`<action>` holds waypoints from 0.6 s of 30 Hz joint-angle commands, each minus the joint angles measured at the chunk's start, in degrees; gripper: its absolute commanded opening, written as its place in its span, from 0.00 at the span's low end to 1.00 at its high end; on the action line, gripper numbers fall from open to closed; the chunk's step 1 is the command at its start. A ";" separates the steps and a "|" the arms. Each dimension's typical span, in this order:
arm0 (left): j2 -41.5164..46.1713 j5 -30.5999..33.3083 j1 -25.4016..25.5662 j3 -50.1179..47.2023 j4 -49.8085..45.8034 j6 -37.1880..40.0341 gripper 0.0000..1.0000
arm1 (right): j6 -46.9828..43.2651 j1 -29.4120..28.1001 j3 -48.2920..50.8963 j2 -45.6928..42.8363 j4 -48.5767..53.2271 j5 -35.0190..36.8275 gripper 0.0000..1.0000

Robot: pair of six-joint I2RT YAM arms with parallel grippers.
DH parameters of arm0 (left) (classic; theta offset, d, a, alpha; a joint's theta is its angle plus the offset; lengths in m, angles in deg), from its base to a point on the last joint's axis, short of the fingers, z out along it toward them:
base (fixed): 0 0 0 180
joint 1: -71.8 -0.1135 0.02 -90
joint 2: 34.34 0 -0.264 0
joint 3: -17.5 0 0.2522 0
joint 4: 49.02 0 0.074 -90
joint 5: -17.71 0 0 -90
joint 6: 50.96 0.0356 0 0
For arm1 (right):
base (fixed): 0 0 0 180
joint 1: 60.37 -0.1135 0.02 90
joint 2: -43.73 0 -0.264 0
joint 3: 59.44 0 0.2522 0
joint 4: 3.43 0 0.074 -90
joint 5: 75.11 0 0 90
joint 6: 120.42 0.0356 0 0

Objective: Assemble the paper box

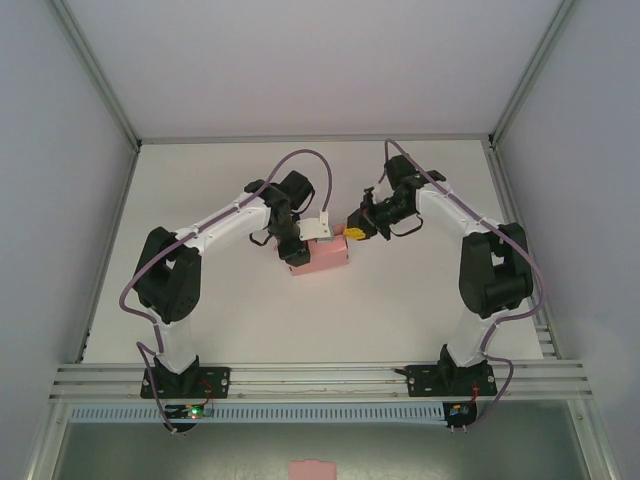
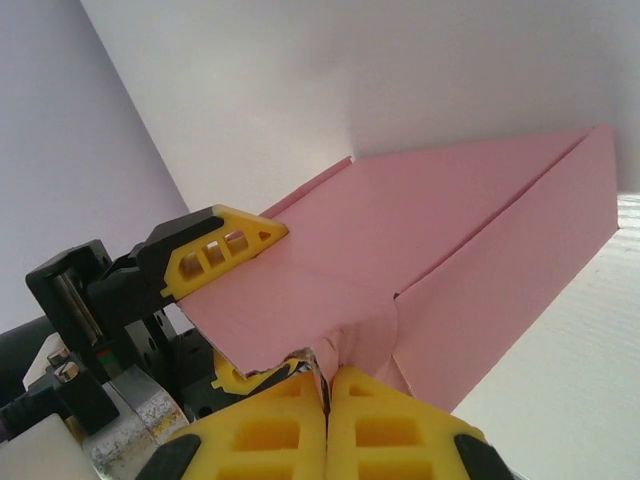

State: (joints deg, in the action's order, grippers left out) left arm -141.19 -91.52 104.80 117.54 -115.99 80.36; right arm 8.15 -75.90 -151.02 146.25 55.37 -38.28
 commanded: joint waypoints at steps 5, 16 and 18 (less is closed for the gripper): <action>-2.08 0.68 0.49 -0.93 -4.46 6.03 0.29 | -2.21 2.81 -1.53 -2.89 -1.10 -12.77 0.00; -2.95 -0.16 0.23 1.39 -6.65 8.18 0.30 | -20.53 -0.64 -0.53 -2.04 7.88 4.38 0.00; -3.60 -0.29 0.06 2.49 -6.82 7.44 0.30 | -21.27 -1.80 3.07 -2.96 5.42 12.73 0.00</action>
State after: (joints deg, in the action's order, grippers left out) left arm -142.33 -92.78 104.69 118.83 -117.54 86.64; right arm -5.86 -76.01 -150.08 145.81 60.85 -35.02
